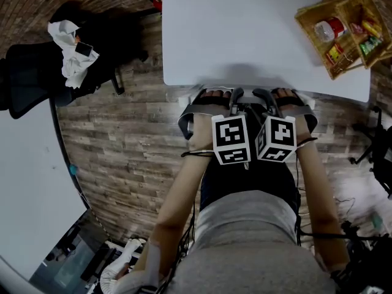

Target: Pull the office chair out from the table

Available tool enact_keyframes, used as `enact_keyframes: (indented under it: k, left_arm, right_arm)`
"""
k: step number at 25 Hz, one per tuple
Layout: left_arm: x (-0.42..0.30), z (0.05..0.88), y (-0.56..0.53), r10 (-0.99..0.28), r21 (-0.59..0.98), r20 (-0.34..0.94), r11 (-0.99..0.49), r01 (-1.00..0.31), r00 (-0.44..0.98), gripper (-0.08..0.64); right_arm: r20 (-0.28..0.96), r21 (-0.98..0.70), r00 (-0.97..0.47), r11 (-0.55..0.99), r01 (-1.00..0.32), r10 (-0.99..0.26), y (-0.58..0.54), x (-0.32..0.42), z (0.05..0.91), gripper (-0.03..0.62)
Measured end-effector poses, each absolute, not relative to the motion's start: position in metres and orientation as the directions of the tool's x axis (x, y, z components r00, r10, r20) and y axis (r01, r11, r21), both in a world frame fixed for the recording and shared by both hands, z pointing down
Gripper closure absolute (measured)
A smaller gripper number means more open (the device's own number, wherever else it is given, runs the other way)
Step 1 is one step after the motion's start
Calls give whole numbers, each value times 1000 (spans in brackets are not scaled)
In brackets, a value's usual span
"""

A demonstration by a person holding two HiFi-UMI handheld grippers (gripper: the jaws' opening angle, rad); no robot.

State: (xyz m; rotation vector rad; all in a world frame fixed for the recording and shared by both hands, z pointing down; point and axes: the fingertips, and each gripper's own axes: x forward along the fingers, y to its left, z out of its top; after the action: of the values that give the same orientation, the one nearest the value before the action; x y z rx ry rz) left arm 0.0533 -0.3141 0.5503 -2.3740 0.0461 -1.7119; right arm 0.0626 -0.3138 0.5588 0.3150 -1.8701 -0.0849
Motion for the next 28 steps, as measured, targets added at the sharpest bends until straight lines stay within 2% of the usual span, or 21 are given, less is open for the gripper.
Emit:
enact_keyframes:
  k: [3,7,9,28]
  left_arm:
    - [55,555,-312,-132,-173,941,-979,107,311,385]
    - [56,559,-315,-142,-183,942,-977,111,304,395]
    - [57,559,-320,-176,-218,933,-970,104,312,459]
    - [55,559,-315,-182,-215,939,-973,87,290,468]
  right_arm:
    - [919,226,-289,959,-173,-268,-315,63,559,440]
    - [907,255,-296,951,-175,-298,-319,62,558,488]
    - [906,254,-301,951,-175,-298,-319,62,558,489]
    - [911,237,-295,951,-201,-289,-313,61,558,495]
